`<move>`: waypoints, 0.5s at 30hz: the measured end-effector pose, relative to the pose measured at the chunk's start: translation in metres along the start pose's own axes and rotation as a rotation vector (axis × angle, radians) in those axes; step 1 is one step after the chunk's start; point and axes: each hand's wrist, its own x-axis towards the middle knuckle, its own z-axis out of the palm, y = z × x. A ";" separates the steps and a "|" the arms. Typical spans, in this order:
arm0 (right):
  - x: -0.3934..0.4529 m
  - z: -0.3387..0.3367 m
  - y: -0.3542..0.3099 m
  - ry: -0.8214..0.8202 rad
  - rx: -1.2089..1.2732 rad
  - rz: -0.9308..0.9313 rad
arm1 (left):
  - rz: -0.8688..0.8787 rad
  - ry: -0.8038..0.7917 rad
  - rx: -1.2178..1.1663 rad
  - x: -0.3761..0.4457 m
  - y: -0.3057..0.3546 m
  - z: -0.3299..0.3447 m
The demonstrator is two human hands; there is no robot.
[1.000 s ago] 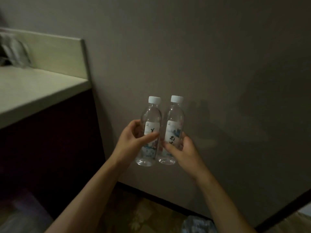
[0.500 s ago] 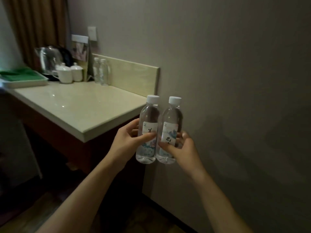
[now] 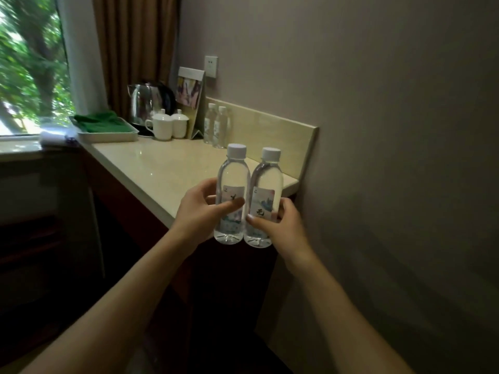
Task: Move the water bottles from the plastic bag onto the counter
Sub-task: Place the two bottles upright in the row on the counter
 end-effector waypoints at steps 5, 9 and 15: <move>0.054 0.023 0.015 -0.030 -0.022 -0.011 | 0.012 0.078 0.078 0.043 -0.026 -0.017; 0.094 0.044 0.024 -0.008 0.004 -0.025 | -0.021 0.064 0.115 0.088 -0.044 -0.029; 0.152 0.058 0.044 0.028 -0.018 -0.056 | -0.063 0.004 0.160 0.146 -0.062 -0.037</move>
